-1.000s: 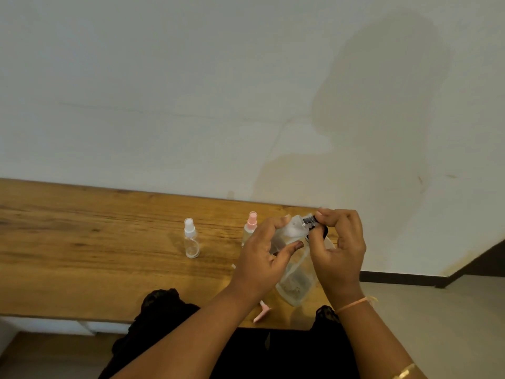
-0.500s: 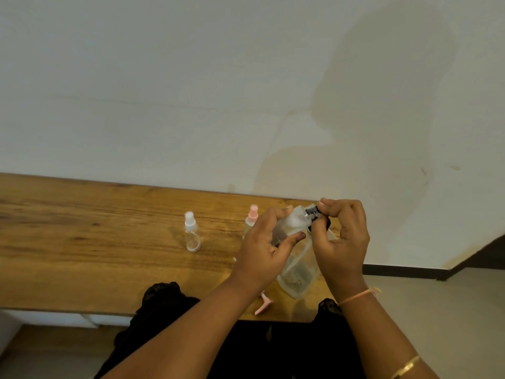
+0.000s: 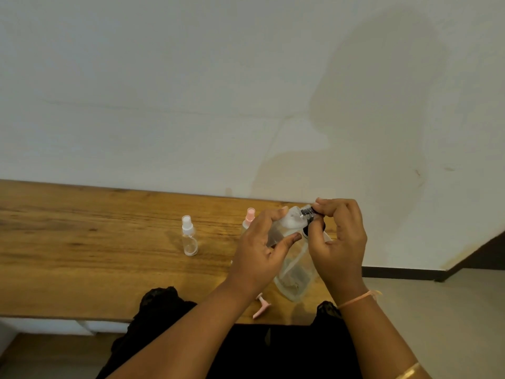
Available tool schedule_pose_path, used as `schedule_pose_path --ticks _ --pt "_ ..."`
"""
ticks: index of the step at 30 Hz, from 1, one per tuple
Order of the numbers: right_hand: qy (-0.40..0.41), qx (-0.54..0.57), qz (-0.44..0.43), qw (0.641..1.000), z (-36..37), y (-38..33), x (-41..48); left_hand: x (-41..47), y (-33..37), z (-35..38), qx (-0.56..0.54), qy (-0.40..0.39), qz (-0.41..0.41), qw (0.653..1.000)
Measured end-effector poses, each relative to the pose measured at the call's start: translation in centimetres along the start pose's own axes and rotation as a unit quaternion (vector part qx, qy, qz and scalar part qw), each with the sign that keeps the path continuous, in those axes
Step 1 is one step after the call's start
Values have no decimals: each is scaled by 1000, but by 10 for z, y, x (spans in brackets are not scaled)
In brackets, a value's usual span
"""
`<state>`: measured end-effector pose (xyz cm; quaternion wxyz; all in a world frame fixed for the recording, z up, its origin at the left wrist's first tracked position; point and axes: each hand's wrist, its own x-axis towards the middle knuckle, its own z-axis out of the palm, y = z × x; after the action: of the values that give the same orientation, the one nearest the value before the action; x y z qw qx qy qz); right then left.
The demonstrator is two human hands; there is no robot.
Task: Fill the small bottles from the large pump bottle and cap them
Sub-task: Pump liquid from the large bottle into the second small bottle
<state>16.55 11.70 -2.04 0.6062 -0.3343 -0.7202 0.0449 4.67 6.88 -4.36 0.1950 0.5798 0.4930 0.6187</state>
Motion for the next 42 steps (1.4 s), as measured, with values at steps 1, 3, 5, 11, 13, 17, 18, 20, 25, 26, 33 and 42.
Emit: schedule_pose_path --ticks 1,3,5,11,13,17,18,20,25,26,33,42 --pt "3 0 2 1000 1 1 -1 0 0 0 0 -2 -1 1000" --pt "11 14 10 1000 3 3 -2 0 -2 1 -1 -6 -5 1000" --pt "12 26 14 999 5 5 -3 0 -2 1 -1 -9 -13 1000" --pt "9 35 15 999 4 4 -5 -2 1 -1 1 -10 -23 1000" --pt "11 27 13 999 3 1 -3 -1 2 0 11 -5 -13 1000" --pt "11 11 9 1000 1 0 -1 -1 1 0 13 2 -1 1000" --pt "10 11 9 1000 1 0 0 -1 1 0 13 2 0 1000" --pt "11 12 11 1000 1 0 0 -1 2 0 13 4 1 1000" --pt "2 4 6 1000 4 7 -2 -1 1 0 19 -15 -31 999" --pt "-4 -3 -1 1000 4 9 -4 -2 2 -1 21 -20 -35 999" --pt "-1 -2 -3 1000 1 2 -2 -1 5 -1 -2 -5 -32 999" --pt "9 16 11 1000 3 4 -1 0 6 -1 5 -27 -40 999"
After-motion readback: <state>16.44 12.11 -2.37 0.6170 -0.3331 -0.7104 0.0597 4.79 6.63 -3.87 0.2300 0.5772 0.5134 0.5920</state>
